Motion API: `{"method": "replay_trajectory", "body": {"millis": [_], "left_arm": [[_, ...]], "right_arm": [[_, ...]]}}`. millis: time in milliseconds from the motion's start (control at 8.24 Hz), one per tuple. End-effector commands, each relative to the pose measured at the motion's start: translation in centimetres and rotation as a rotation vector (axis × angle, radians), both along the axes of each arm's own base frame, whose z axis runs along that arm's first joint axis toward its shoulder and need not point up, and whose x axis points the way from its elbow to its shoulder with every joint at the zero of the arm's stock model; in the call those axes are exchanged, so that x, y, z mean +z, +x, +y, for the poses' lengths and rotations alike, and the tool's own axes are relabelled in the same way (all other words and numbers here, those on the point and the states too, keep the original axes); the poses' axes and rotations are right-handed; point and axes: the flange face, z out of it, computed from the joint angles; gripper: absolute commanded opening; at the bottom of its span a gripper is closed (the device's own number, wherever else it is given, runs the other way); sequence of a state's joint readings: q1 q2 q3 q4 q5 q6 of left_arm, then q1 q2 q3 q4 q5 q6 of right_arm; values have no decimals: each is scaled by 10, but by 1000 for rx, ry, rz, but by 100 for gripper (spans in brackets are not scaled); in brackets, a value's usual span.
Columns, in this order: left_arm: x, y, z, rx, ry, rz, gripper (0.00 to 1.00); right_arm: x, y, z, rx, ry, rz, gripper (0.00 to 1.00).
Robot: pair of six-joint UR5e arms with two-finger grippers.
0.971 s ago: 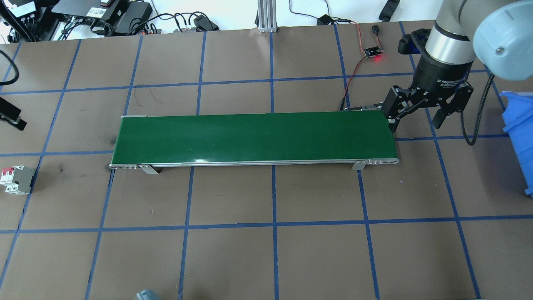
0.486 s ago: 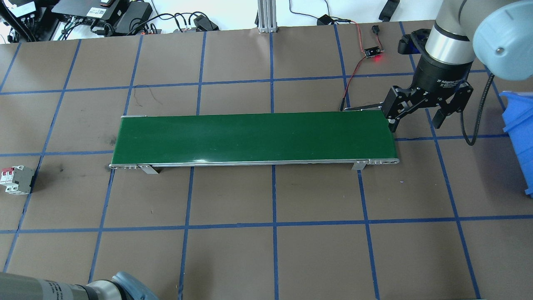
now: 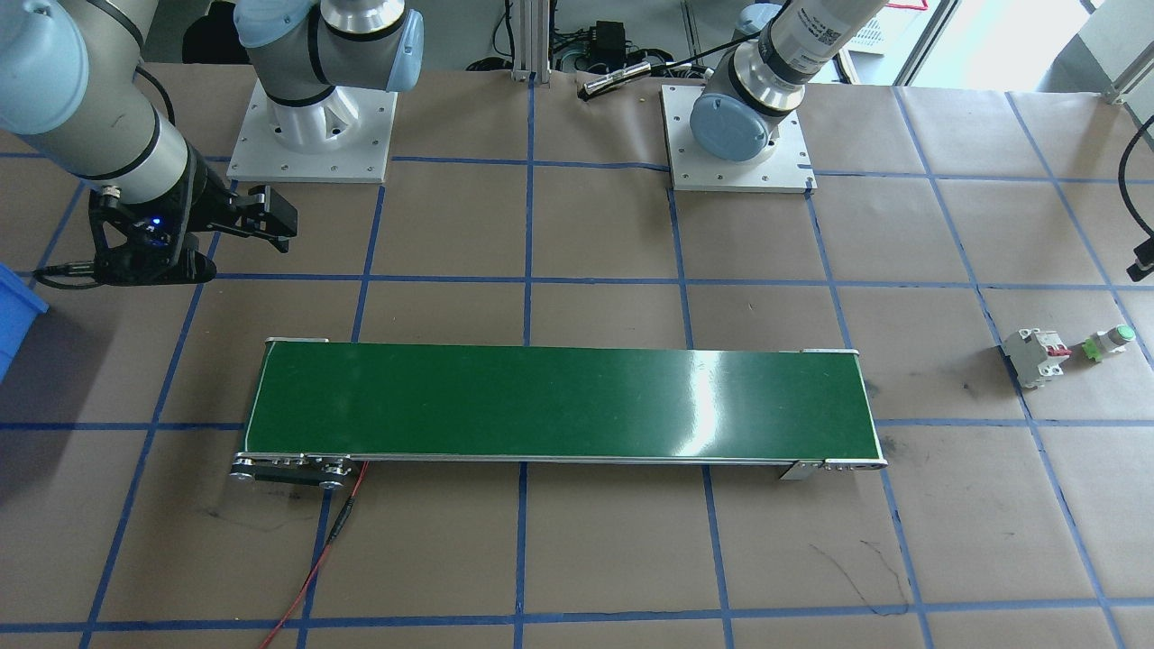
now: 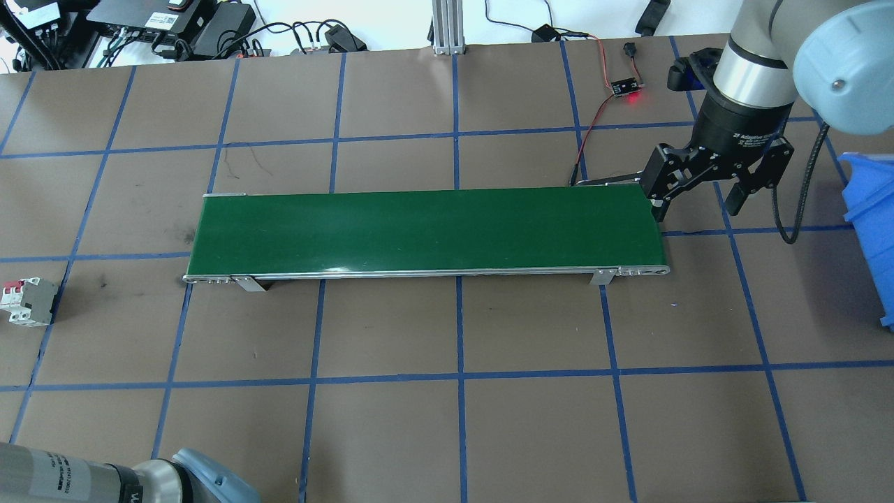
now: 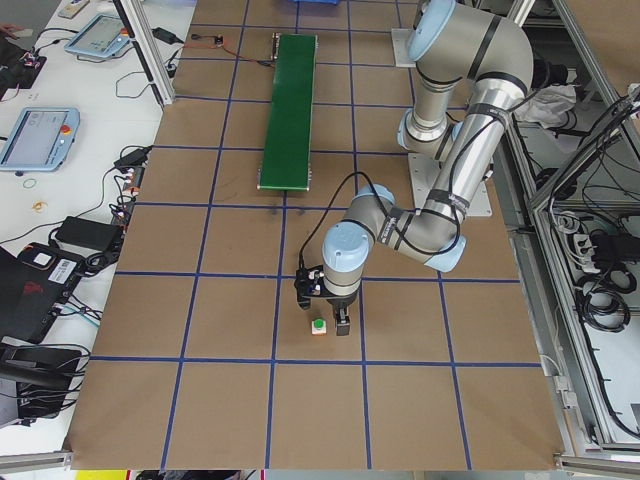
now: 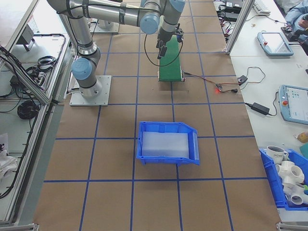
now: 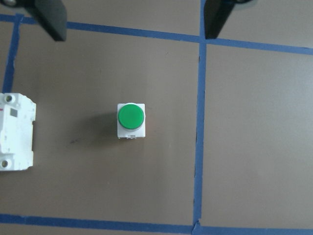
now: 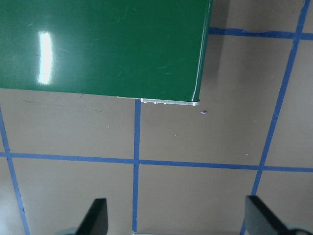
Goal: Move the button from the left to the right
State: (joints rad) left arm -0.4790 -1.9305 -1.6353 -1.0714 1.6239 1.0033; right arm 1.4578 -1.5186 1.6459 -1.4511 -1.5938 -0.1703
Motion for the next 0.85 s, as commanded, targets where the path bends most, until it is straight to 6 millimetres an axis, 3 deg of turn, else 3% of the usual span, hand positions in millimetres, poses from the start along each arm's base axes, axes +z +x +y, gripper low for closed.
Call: {"method": "replay_trajectory", "body": {"millis": [0, 364, 729], "left_arm": [[-54, 24, -10, -18, -39, -2, 100], [-69, 18, -26, 64, -171, 81, 100], [-102, 24, -36, 82, -221, 102, 100]], "right_arm": [[0, 0, 0, -1, 0, 0, 100], [0, 0, 0, -1, 0, 0, 100], [0, 0, 0, -1, 0, 0, 100]]}}
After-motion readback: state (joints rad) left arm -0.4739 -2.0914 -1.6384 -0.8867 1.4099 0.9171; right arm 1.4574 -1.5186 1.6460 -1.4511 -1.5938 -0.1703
